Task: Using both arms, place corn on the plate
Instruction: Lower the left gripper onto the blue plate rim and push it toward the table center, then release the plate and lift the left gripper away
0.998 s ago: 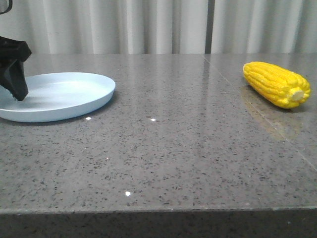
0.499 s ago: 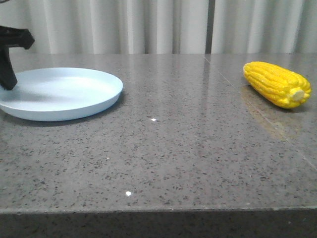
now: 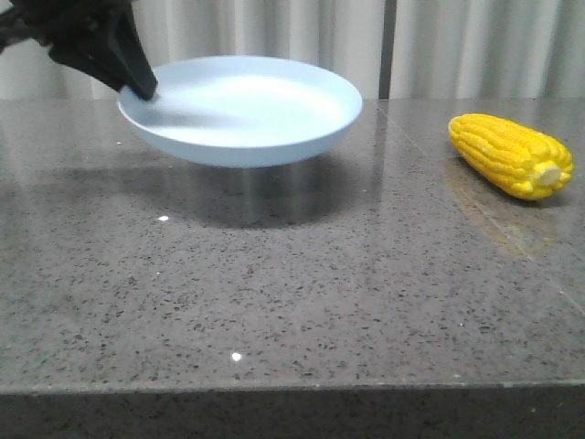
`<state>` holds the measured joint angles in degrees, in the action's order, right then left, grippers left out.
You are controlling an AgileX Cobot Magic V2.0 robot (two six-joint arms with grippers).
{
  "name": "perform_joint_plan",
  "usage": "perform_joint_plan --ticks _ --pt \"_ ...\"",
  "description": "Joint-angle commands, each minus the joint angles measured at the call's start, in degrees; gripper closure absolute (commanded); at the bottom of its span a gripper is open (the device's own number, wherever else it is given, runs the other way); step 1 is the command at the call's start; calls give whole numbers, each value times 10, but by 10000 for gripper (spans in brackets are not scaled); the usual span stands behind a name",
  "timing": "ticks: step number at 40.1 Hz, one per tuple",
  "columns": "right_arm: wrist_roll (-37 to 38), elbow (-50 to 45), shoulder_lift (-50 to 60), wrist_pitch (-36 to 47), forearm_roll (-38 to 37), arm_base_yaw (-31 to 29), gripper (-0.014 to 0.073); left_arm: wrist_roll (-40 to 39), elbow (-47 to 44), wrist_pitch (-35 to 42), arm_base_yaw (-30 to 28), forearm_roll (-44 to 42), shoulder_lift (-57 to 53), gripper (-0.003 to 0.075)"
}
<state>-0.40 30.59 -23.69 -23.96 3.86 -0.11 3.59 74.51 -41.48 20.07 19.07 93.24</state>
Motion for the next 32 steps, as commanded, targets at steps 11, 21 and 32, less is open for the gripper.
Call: perform_joint_plan --ticks 11,21,32 --pt "-5 21 -7 44 3 -3 -59 0 21 38 18 25 25 505" --pt "-5 21 -7 44 3 -3 -59 -8 24 40 -12 -38 -39 265" --pt "-5 21 -7 44 3 -3 -59 -26 -29 4 -96 -136 -152 591"
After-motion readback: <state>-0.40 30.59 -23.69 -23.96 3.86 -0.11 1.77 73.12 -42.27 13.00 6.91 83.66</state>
